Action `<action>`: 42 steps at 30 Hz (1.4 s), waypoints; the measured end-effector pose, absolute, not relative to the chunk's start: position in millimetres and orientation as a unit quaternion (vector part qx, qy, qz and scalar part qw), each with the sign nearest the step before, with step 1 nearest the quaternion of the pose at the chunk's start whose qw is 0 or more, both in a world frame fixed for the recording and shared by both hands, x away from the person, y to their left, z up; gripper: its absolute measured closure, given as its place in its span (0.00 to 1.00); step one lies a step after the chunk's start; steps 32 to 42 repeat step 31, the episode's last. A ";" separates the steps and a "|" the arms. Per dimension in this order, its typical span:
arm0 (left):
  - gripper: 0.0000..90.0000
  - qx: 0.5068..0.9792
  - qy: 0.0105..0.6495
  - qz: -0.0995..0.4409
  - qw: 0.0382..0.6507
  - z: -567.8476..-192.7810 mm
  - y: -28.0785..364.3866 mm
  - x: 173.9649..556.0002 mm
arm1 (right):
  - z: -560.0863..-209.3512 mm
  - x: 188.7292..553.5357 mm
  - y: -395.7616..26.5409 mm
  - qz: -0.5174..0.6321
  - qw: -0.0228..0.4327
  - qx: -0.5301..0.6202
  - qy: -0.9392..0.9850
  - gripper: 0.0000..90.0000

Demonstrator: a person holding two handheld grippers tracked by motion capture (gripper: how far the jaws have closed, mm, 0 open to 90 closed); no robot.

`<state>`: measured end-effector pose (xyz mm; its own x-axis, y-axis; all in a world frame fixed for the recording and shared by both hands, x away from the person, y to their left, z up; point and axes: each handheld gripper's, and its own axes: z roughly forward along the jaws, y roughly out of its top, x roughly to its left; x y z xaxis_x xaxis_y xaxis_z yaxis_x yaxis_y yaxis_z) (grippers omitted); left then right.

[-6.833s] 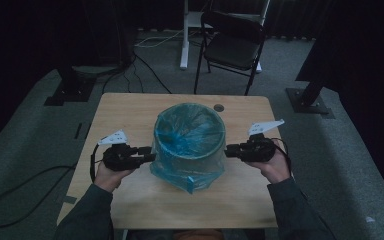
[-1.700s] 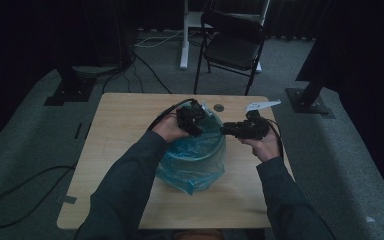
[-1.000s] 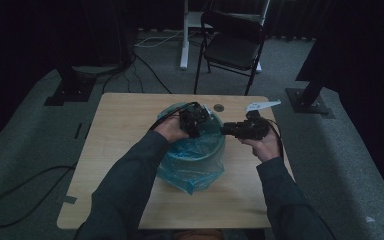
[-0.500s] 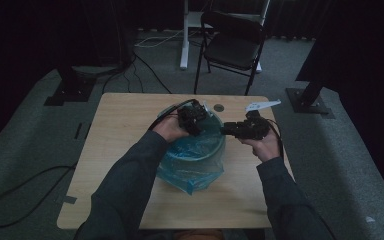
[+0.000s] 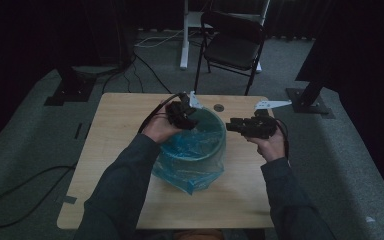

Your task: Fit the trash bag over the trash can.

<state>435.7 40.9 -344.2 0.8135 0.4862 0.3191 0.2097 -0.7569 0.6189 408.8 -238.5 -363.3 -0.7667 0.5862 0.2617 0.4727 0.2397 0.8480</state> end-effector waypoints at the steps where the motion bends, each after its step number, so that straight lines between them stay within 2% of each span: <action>1: 0.61 0.898 0.197 0.246 0.307 -339.1 47.2 432.9 | -364.6 409.0 -240.8 0.515 0.057 0.340 0.785 0.67; 9: 0.61 0.870 0.222 0.257 0.356 -324.4 73.5 426.1 | -369.2 408.3 -246.7 0.515 0.057 0.348 0.782 0.66; 18: 0.61 0.843 0.253 0.275 0.387 -323.8 104.6 418.8 | -371.9 407.2 -253.5 0.514 0.061 0.353 0.780 0.66; 21: 0.61 0.824 0.270 0.277 0.415 -326.4 123.7 411.5 | -377.1 406.7 -257.2 0.508 0.061 0.357 0.781 0.66; 31: 0.59 0.799 0.317 0.281 0.426 -343.8 163.2 406.0 | -388.9 406.9 -269.8 0.489 0.072 0.373 0.785 0.64; 42: 0.59 0.799 0.317 0.281 0.426 -343.8 163.2 406.0 | -388.9 406.9 -269.8 0.489 0.072 0.373 0.785 0.64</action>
